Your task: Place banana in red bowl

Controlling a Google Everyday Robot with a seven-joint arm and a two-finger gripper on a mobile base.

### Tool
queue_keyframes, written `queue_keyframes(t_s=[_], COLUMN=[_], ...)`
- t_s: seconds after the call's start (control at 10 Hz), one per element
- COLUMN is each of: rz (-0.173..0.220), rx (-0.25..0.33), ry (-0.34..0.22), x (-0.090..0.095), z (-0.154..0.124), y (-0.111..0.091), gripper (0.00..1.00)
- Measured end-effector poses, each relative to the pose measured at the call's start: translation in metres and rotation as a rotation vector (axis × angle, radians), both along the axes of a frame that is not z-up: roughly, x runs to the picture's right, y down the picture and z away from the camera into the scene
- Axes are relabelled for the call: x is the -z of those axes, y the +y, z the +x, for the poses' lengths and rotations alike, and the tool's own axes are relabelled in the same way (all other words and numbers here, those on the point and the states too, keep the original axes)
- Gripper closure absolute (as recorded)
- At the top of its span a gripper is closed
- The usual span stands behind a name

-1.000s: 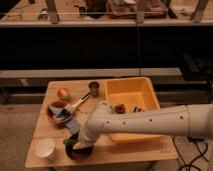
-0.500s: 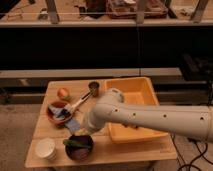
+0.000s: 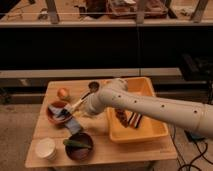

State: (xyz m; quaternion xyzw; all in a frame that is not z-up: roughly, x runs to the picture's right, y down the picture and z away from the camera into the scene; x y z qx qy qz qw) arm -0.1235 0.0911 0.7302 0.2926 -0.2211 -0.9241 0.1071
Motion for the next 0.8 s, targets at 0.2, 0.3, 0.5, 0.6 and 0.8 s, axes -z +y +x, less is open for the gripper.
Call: queue_keyframes(t_s=[0.2,0.3,0.5,0.6,0.8], rz=[0.011,0.012,0.006,0.001,-0.015], rx=[-0.06,-0.075,-0.09,-0.09,-0.097], ry=[-0.015,-0.029,-0.065,-0.081,-0.098], x=[-0.023,-0.032,-0.044,-0.048,-0.051], z=[-0.041,-0.062,-0.107,-0.127,-0.152], y=[-0.031,-0.042,-0.056,-0.059,-0.058], gripper=[0.96,0.96,0.96,0.96,0.96])
